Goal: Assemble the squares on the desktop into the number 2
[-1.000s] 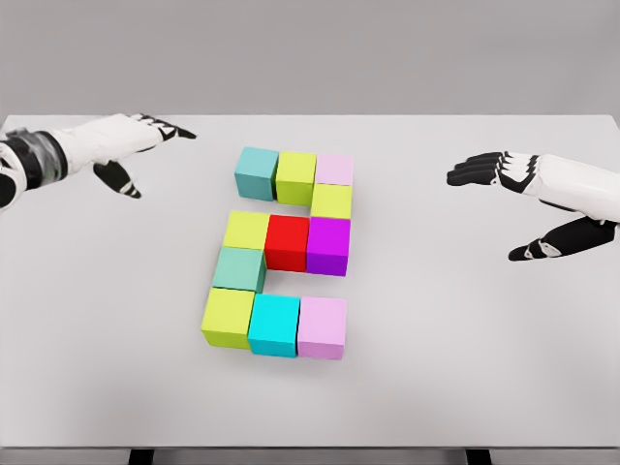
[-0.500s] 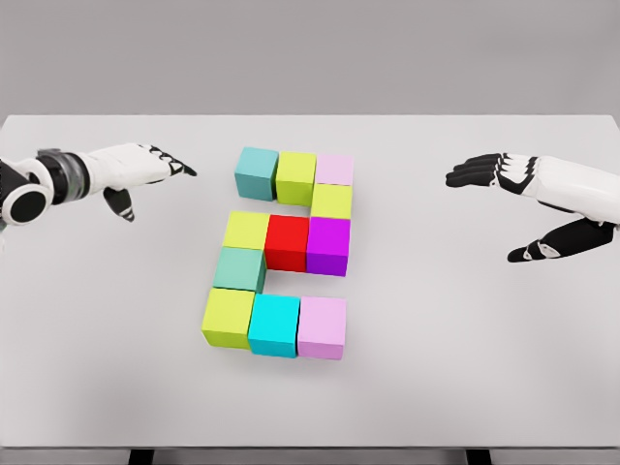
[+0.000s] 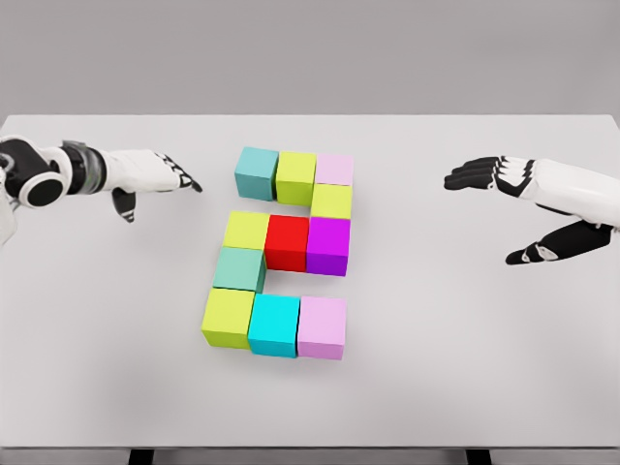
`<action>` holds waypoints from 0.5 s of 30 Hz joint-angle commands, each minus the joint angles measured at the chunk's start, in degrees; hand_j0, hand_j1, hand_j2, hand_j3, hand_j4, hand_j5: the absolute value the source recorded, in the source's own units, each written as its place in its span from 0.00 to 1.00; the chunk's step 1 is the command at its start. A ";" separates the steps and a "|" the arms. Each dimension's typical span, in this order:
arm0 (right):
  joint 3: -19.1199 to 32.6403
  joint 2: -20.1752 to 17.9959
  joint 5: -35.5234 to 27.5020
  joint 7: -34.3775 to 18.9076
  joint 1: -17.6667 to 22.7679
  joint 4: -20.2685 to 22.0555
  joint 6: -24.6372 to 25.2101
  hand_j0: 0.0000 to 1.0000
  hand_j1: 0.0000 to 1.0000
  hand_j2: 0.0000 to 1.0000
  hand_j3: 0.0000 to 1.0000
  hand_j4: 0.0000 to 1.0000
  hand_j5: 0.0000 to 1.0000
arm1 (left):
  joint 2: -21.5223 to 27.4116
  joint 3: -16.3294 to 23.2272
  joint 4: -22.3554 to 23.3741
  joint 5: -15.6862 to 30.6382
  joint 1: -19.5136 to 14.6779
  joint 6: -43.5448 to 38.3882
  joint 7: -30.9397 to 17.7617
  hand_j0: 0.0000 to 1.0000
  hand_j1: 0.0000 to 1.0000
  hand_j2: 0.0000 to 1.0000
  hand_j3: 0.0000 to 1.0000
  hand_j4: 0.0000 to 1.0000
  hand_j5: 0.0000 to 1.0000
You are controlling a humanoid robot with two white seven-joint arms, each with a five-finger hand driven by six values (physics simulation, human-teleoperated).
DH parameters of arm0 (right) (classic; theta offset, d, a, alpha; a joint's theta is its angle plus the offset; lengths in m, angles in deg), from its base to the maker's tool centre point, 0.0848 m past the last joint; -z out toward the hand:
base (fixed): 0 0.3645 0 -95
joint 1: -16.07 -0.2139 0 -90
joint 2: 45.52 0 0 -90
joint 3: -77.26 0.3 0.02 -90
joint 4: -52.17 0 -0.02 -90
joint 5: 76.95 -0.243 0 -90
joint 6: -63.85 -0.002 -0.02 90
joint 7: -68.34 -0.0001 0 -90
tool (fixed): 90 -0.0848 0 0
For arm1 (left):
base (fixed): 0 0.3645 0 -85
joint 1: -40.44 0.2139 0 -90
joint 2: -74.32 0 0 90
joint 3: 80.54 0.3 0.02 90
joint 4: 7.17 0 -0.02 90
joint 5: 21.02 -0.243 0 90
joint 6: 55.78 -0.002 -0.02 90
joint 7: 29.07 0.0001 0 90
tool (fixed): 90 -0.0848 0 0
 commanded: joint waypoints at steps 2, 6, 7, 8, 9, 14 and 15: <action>-0.06 -0.05 -0.45 0.03 0.00 0.02 0.17 1.00 1.00 1.00 1.00 1.00 1.00 | -1.19 0.75 1.32 -0.10 -0.53 0.10 0.02 1.00 1.00 1.00 1.00 1.00 1.00; -0.06 0.12 -0.45 0.03 -0.09 0.02 0.17 1.00 1.00 1.00 1.00 1.00 1.00 | -1.27 0.75 1.32 -0.10 -1.41 0.01 0.02 1.00 1.00 1.00 1.00 1.00 1.00; -0.06 0.12 -0.45 0.03 -0.09 0.02 0.17 1.00 1.00 1.00 1.00 1.00 1.00 | -1.27 0.75 1.32 -0.10 -1.58 0.10 0.02 1.00 1.00 1.00 1.00 1.00 1.00; -0.06 0.12 -0.45 0.03 -0.09 0.02 0.17 1.00 1.00 1.00 1.00 1.00 1.00 | -1.28 0.75 1.32 -0.10 -1.58 0.01 0.02 1.00 1.00 1.00 1.00 1.00 1.00; -0.06 0.12 -0.45 0.03 -0.09 0.02 0.17 1.00 1.00 1.00 1.00 1.00 1.00 | -1.36 0.75 1.32 -0.10 -1.85 0.10 0.02 1.00 1.00 1.00 1.00 1.00 1.00; -0.06 0.12 -0.45 0.03 -0.09 0.02 0.17 1.00 1.00 1.00 1.00 1.00 1.00 | -2.33 0.75 1.24 -1.24 -2.29 0.02 0.02 1.00 1.00 1.00 1.00 1.00 1.00; -0.06 0.12 -0.45 0.03 0.00 0.02 0.17 1.00 1.00 1.00 1.00 1.00 1.00 | -2.33 0.75 1.24 -1.33 -2.29 0.10 0.02 1.00 1.00 1.00 1.00 1.00 1.00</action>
